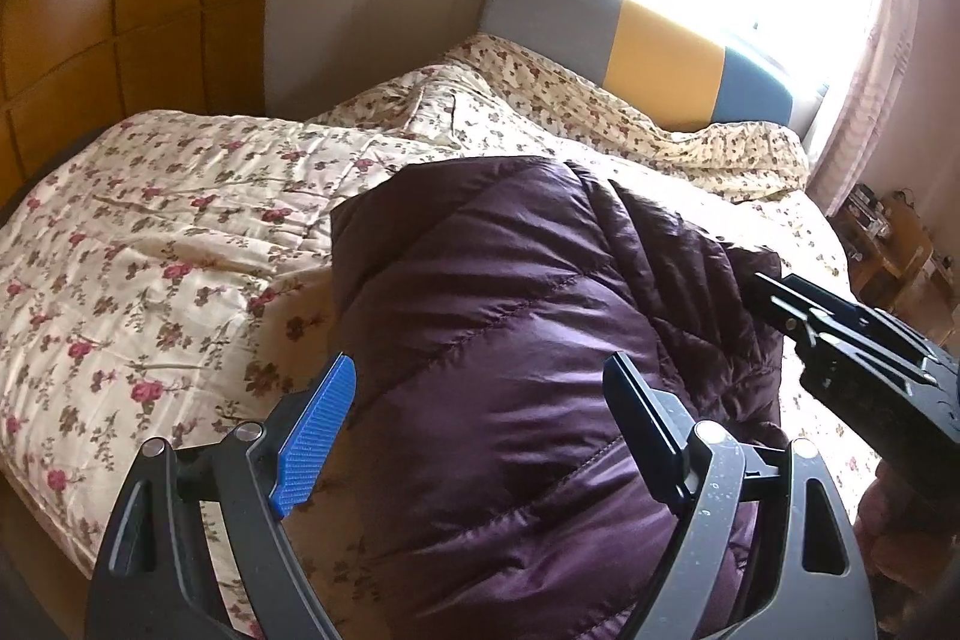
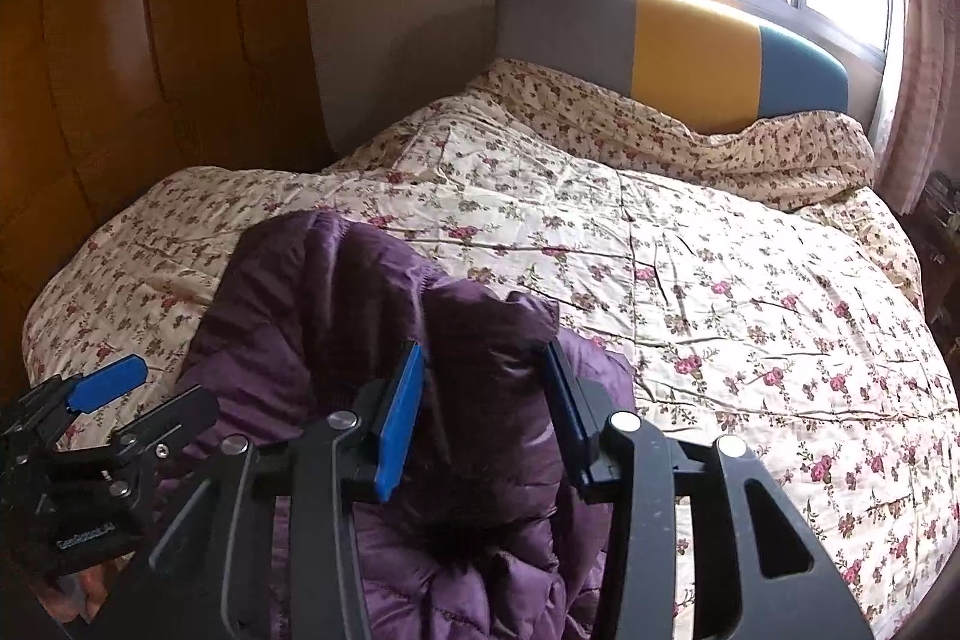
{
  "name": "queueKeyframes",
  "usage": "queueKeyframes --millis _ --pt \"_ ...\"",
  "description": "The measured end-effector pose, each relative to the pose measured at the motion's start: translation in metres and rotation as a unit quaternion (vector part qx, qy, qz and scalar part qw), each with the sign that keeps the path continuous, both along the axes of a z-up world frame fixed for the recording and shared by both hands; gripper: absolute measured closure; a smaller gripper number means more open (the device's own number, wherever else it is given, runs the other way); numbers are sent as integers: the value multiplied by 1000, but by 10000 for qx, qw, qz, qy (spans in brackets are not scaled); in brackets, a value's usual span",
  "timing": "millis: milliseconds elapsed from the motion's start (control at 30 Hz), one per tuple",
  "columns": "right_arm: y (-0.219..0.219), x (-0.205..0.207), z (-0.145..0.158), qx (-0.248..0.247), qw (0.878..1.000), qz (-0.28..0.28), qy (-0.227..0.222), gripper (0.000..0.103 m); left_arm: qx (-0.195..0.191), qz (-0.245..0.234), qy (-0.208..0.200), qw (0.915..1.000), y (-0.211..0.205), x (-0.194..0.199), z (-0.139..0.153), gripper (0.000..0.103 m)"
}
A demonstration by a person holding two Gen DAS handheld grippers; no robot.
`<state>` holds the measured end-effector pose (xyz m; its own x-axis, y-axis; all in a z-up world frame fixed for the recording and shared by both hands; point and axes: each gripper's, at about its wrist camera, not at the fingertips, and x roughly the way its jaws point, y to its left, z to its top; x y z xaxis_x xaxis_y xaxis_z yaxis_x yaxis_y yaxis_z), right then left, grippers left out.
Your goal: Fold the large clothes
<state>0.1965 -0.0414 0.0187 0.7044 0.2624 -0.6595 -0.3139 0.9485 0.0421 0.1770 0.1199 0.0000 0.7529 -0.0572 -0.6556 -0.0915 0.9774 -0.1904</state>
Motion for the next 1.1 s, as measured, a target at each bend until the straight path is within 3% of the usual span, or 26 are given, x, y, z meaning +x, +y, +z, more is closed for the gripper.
queueKeyframes --millis 300,733,933,1100 --pt "-9 17 -22 -128 9990 -76 414 63 -75 -125 78 9999 -11 12 -3 19" --pt "-18 41 -91 -348 9927 6 1157 60 20 -425 360 9984 -30 40 -25 19" --pt "-27 43 -114 -249 9923 0 1215 56 149 -492 407 9978 -39 42 -44 19" --pt "-30 34 -103 -184 9943 -133 1042 53 185 -396 346 9984 -39 39 -58 19"
